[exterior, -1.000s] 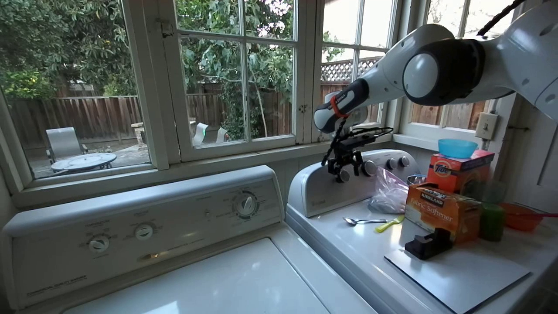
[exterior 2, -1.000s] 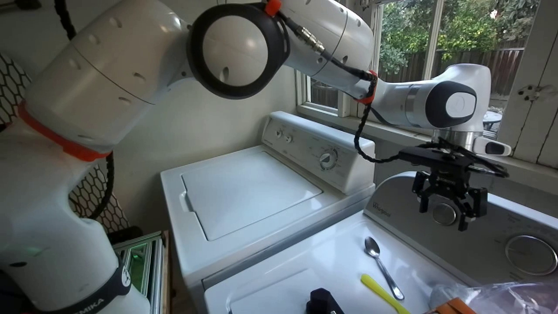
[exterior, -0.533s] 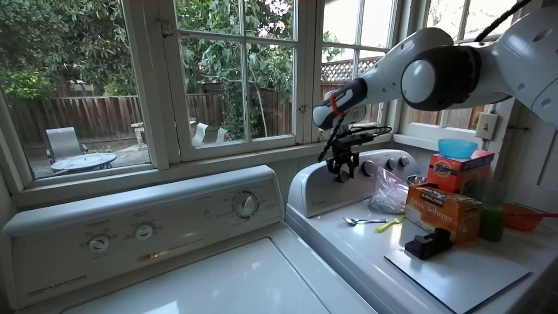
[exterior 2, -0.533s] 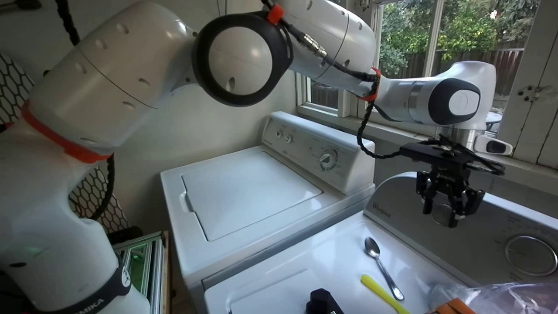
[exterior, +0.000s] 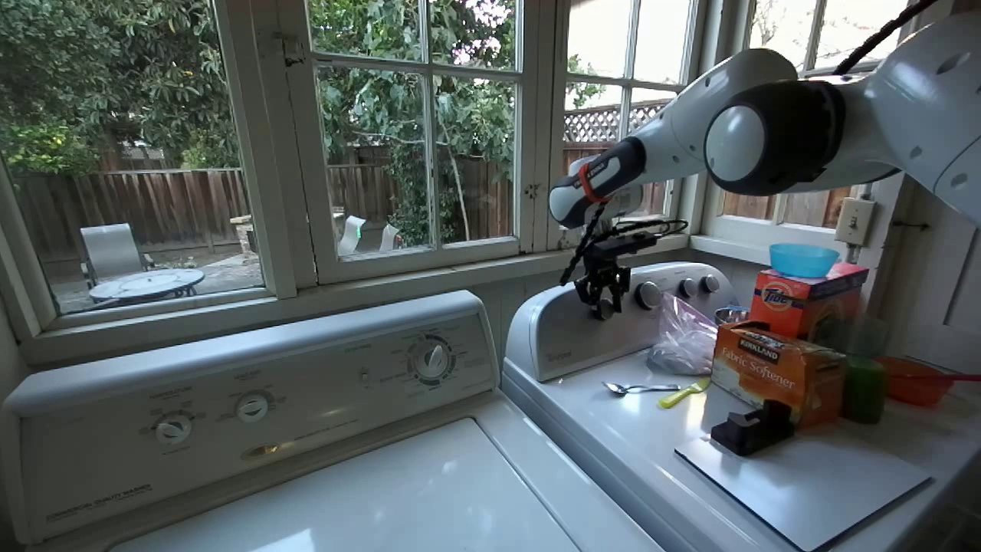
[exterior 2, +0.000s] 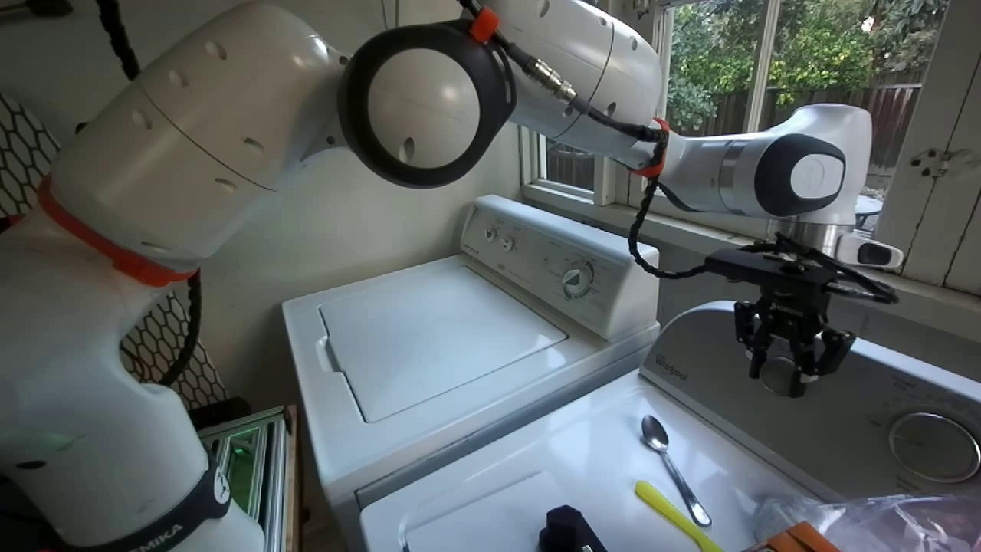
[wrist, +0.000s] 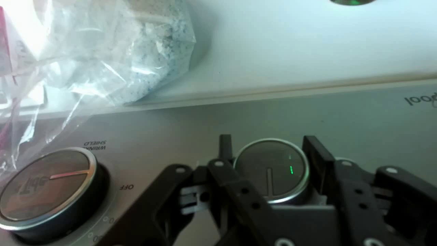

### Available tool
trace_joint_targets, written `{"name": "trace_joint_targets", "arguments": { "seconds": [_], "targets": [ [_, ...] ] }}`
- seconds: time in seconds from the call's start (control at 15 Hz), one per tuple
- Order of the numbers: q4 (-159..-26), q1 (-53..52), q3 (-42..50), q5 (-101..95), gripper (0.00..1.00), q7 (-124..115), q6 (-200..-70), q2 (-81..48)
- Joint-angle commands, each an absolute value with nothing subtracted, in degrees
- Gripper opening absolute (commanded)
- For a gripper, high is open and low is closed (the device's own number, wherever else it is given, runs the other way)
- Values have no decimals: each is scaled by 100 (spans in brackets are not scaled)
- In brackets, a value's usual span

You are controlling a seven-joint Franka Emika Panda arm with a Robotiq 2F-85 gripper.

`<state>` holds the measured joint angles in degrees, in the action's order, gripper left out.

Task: Turn the first knob on the washing machine on the right.

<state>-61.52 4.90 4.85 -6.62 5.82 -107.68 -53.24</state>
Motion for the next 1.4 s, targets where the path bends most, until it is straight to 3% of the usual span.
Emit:
{"name": "trace_joint_targets", "arguments": {
  "seconds": [0.0, 0.33, 1.33],
  "targets": [
    [-6375, 282, 507, -1146, 38, 907, -11419, -5250],
    [-7099, 23, 561, -1854, 29, 871, -11868, -4906],
    [-10019, -636, 1179, -4589, 29, -268, -14815, -3635]
  ]
}}
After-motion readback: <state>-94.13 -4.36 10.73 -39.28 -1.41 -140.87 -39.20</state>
